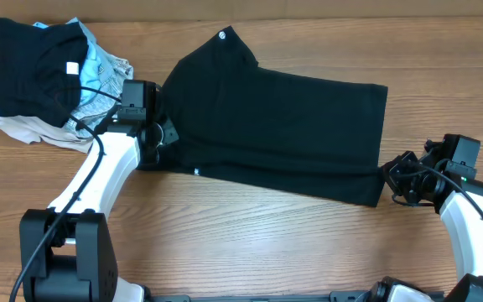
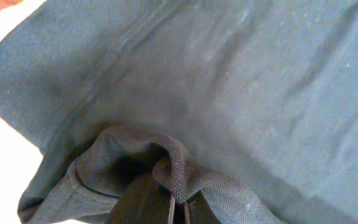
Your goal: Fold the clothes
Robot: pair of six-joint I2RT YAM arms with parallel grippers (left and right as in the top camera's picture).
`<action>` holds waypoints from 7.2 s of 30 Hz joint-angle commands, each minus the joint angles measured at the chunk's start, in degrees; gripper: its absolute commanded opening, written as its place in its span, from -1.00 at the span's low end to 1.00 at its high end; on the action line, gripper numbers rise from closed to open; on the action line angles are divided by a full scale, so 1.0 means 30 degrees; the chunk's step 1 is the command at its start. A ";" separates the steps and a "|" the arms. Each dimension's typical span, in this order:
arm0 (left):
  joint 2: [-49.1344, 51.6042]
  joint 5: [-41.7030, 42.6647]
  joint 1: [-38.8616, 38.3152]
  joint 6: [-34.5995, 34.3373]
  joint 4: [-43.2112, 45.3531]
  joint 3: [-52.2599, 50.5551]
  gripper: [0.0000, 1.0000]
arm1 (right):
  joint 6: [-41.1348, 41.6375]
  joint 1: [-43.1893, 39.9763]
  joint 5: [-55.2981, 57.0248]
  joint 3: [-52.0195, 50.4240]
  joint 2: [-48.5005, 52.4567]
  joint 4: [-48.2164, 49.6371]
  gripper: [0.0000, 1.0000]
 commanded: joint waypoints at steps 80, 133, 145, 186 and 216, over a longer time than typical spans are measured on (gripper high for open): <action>0.3869 0.0146 -0.4459 0.7337 -0.2739 0.1115 -0.39 | -0.1246 0.0095 -0.0095 0.0415 0.0313 -0.2521 0.33; 0.3832 0.0204 -0.4503 0.6688 -0.6798 0.5428 -0.36 | -0.1253 0.0095 -0.0095 0.0415 0.0313 -0.2528 0.36; 0.3832 0.0000 -0.4328 0.6557 -0.4677 0.2055 -0.13 | -0.1246 0.0095 -0.0095 0.0415 0.0313 -0.2390 0.38; 0.4167 -0.2375 -0.4350 0.7162 -0.0772 0.4918 -0.29 | -0.1246 0.0095 -0.0095 0.0415 0.0313 -0.2244 0.45; 0.4211 -0.3009 -0.3920 0.4692 0.0525 0.0488 -0.92 | -0.1260 0.0095 -0.0087 0.0415 0.0313 -0.2361 0.54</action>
